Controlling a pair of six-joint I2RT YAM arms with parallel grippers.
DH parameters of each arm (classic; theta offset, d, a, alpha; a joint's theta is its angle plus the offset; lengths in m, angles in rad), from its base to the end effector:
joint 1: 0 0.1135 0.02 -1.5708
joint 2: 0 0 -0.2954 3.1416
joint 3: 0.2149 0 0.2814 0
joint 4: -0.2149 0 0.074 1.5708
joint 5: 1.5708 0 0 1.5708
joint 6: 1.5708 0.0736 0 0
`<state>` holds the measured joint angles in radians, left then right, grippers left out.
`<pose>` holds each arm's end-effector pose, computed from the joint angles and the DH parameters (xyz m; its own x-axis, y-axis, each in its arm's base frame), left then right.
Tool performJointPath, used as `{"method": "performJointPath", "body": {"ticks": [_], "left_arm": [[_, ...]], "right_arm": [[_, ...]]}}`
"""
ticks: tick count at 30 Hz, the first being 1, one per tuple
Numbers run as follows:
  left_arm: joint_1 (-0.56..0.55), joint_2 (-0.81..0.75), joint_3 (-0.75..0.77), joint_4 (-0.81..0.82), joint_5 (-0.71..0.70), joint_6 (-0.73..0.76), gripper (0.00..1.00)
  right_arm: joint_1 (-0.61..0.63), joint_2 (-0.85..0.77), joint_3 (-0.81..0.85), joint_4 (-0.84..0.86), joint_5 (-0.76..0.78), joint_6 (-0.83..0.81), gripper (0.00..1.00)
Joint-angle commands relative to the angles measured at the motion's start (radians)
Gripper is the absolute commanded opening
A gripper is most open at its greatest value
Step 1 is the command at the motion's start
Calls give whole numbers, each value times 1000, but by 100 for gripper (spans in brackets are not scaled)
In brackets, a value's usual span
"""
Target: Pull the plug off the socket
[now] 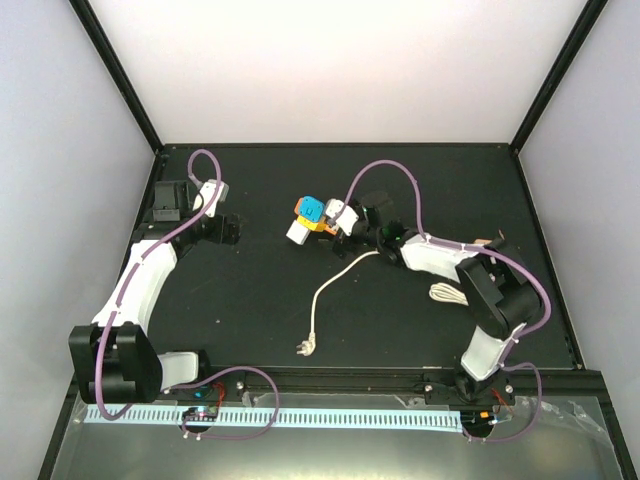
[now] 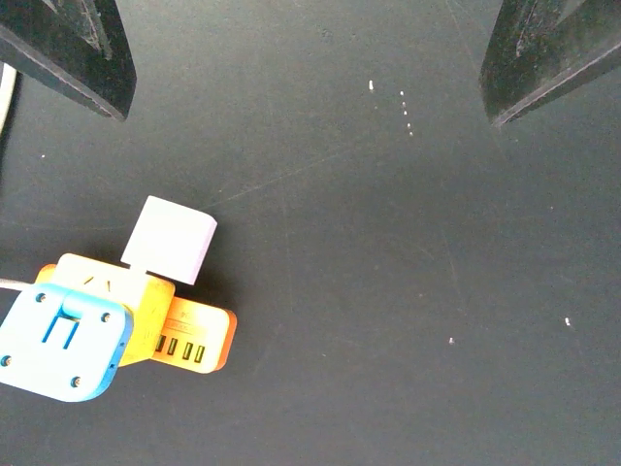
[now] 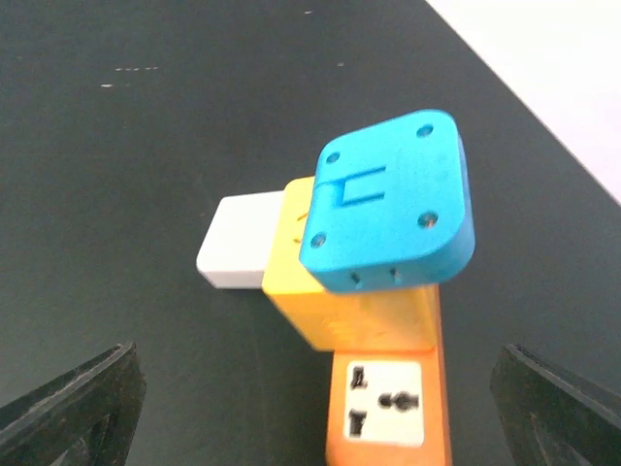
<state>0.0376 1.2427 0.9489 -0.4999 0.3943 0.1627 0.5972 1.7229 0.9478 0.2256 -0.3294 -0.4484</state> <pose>0.3057 -0.0168 0.2698 -0.6651 0.1247 -0.7363 0.3468 0.9248 -0.1567 0.3386 0.2590 0.1809 -0.0596 -0.5366 -0.8417 -0.8723 0.4380 -0.2175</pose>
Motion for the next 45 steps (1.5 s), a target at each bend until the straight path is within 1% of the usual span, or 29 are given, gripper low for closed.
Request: {"method": "performJointPath", "body": {"ticks": [1,8,16,20,25,28,30,34,36,39,40,45], "left_arm": [[-6,-28,27,-9,11,-11,99],[-5,-32,26,-8,24,-14,99],[-6,-38,24,-11,33,-19,99],[-5,-44,24,-11,34,-19,99],[-6,-48,18,-4,38,-20,99],[-6,-46,16,-3,38,-20,99],[-6,-46,16,-3,36,-20,99],[-5,-47,14,-4,36,-19,99],[-5,-47,15,-6,34,-17,99],[-5,-49,16,-6,35,-16,99],[-7,-49,16,-6,36,-17,99],[-5,-48,15,-8,34,-12,99]], "right_arm": [[33,60,67,89,99,-64,100],[83,141,130,100,199,-120,97],[90,223,199,107,296,-114,96],[90,248,212,100,308,-125,95],[92,260,242,50,295,-130,93],[93,263,246,46,293,-130,87],[93,263,249,45,294,-130,85],[92,263,247,46,295,-130,76],[93,265,250,42,302,-128,75],[93,270,260,27,306,-130,83],[92,271,261,25,307,-130,83],[92,281,275,12,319,-130,71]]}}
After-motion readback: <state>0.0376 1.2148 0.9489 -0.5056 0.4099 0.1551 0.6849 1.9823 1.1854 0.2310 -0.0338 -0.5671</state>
